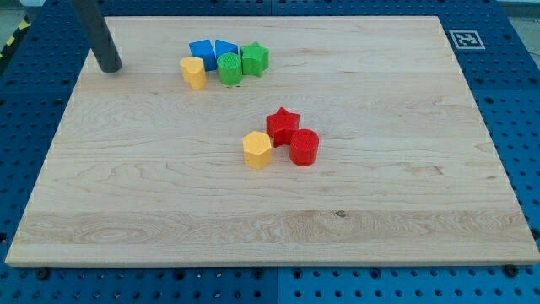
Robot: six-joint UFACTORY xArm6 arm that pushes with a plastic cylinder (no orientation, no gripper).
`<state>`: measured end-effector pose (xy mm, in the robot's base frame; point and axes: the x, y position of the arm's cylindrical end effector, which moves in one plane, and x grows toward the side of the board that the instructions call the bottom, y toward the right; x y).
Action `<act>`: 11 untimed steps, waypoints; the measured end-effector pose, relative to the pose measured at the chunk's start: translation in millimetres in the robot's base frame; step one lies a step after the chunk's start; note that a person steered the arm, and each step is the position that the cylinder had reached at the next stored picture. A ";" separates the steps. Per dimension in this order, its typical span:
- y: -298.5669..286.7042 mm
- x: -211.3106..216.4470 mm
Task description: Push yellow heart slightly down
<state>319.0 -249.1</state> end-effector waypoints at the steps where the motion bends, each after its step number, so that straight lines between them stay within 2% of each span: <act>1: 15.4 0.0; 7: 86.8 -0.1; 11: 89.8 21.8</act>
<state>340.8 -159.3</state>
